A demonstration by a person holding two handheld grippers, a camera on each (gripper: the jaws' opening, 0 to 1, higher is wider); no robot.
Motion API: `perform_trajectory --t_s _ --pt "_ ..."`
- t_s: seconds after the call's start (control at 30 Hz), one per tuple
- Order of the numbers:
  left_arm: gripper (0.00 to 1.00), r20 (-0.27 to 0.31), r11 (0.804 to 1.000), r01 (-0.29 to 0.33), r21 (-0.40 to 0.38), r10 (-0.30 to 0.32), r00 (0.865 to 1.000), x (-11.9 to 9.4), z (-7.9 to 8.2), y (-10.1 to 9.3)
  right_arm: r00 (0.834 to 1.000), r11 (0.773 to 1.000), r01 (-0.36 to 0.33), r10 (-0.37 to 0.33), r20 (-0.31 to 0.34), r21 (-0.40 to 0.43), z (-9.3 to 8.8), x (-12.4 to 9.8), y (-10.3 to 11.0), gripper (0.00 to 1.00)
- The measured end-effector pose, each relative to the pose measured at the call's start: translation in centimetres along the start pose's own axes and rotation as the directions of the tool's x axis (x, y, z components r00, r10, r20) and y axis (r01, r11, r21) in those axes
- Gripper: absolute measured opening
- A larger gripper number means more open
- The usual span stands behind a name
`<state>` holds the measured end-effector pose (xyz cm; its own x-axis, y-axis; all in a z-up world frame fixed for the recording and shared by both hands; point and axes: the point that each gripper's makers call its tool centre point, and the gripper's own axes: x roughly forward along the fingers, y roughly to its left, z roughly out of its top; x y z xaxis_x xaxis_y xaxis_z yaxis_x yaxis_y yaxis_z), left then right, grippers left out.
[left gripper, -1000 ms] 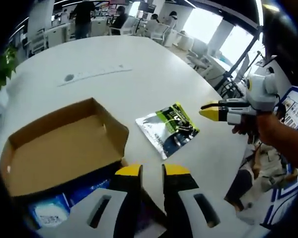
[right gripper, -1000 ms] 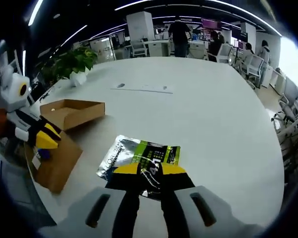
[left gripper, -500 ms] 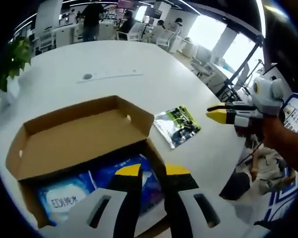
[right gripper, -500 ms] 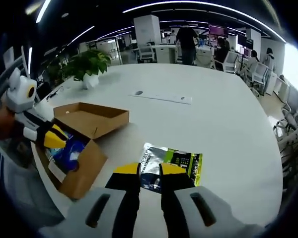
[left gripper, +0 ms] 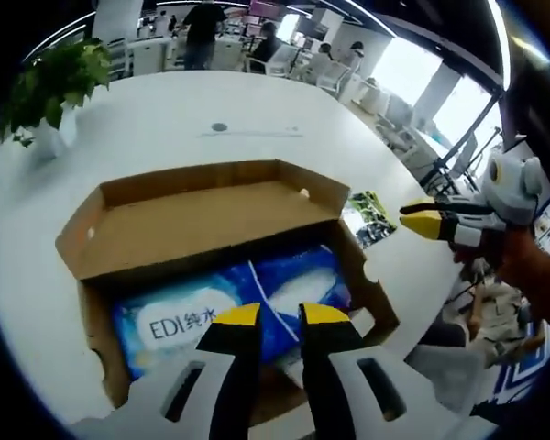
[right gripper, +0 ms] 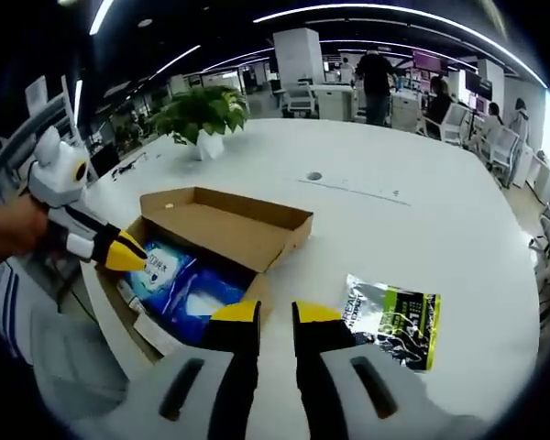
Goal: Operate the shoe box by opening the lid, removing the specified soft item, and placing it in the target area until the item is outside and the box remains undamaged.
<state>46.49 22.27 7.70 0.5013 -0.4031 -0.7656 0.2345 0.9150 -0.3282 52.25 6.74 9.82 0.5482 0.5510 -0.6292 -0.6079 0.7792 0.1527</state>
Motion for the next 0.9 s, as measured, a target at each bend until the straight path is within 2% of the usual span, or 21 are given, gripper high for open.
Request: perform_trajectory --t_s 0.2,0.47,0.7,0.9 --pt "0.13 0.0 0.999 -0.021 -0.027 0.021 1.0 -1.1 -0.9 3.0 0.999 0.999 -0.042 0.042 -0.016 -0.025 0.3 1.5 4.0 0.12" --pt "0.14 0.008 0.997 -0.043 -0.057 0.044 0.999 -2.4 -2.1 6.2 0.995 0.995 -0.087 0.084 -0.052 -0.042 0.0 4.3 7.4 0.11" --pt "0.16 0.003 0.996 -0.046 -0.076 0.046 0.999 -3.0 -3.3 7.7 0.989 0.992 -0.117 0.112 -0.098 -0.055 -0.8 6.7 10.2 0.11" --pt "0.17 0.0 0.996 -0.037 -0.084 0.037 0.999 -3.1 -4.0 8.7 0.981 0.99 -0.133 0.124 -0.152 -0.052 -1.9 8.8 11.6 0.1"
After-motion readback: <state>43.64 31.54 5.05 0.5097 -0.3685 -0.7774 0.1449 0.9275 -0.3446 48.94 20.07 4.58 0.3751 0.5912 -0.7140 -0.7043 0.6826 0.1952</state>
